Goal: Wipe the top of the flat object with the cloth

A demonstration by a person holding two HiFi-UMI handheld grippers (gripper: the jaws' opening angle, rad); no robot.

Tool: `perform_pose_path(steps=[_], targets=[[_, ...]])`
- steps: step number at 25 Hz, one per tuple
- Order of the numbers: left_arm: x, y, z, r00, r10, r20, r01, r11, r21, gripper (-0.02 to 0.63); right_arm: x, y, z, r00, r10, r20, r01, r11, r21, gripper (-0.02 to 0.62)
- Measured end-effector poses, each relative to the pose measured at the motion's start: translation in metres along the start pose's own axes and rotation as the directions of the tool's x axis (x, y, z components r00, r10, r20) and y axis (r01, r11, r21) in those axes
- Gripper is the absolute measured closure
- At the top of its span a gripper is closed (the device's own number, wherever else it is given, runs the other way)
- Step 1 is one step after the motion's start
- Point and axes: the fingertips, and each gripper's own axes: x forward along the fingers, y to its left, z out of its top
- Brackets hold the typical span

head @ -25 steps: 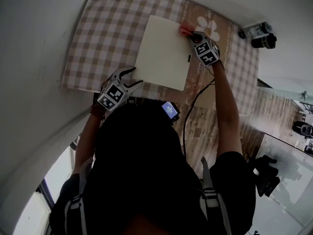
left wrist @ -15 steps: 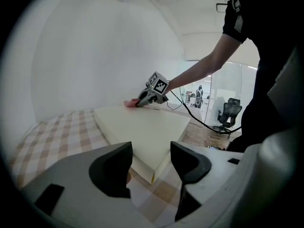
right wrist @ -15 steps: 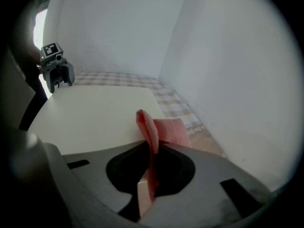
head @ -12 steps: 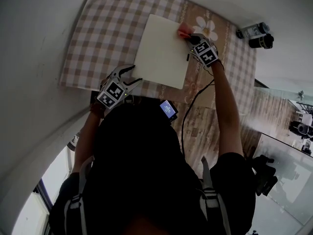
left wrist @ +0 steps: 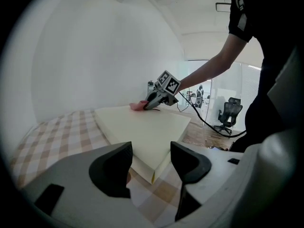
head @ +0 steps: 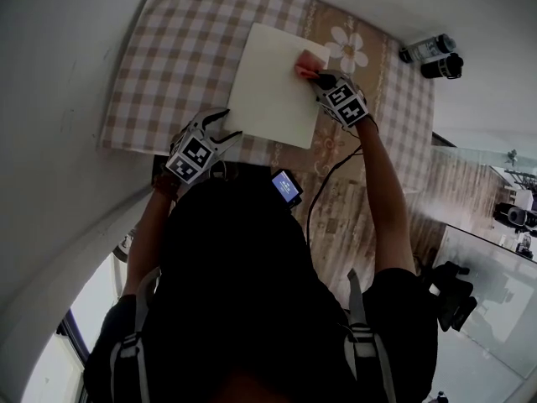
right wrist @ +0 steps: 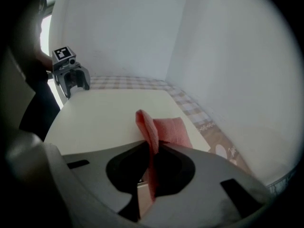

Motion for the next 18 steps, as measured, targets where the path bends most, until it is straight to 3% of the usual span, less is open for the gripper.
perform_pose_path(steps=[18], targets=[[-0.002,-0.001,0.004,1.000,0.007,-0.011,-0.007,1.000,0.015,0.337,-0.028,0.081,-0.003,0.997,0.041,0.061,-0.042,0.999,0.020,0.575]])
